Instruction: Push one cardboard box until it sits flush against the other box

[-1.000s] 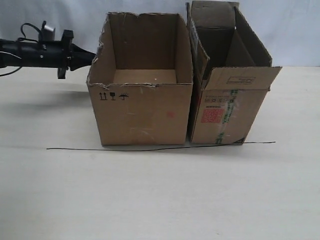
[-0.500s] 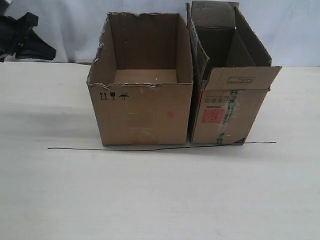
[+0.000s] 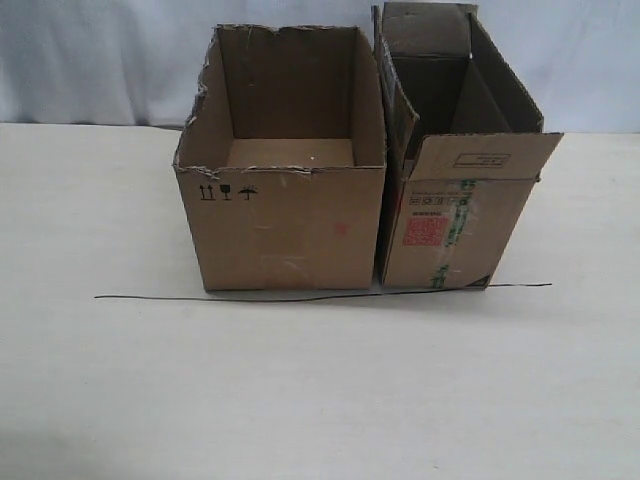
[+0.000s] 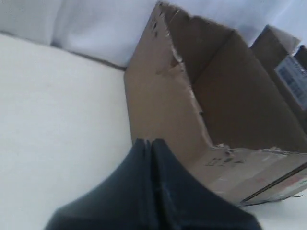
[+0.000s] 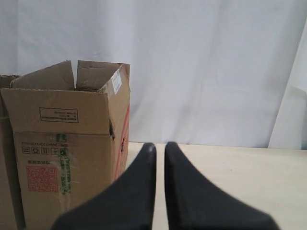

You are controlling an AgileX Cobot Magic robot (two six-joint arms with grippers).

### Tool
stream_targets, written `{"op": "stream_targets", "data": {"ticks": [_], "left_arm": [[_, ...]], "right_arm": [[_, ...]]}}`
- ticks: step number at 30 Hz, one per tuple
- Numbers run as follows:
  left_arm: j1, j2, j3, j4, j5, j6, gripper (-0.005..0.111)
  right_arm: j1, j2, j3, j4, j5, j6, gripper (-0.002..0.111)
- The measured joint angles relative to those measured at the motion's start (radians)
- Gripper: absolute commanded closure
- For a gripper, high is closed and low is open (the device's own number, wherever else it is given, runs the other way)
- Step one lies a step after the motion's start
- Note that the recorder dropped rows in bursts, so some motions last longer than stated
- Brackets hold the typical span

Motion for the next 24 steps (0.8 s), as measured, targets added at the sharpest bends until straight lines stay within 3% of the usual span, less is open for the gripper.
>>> {"op": "stream_targets", "data": {"ticks": [3, 8, 24], "left_arm": [[-0.06, -0.157, 0.066, 0.012, -0.025, 0.026, 0.107], [-0.156, -0.273, 0.098, 0.101, 0.033, -0.012, 0.107], [-0.171, -0.352, 0.098, 0.168, 0.054, -0.068, 0.107]], "right_arm": [[0.0, 0.0, 0.0, 0.0, 0.0, 0.0, 0.103], [0.0, 0.0, 0.0, 0.0, 0.0, 0.0, 0.103], [0.0, 0.0, 0.0, 0.0, 0.0, 0.0, 0.103]]}}
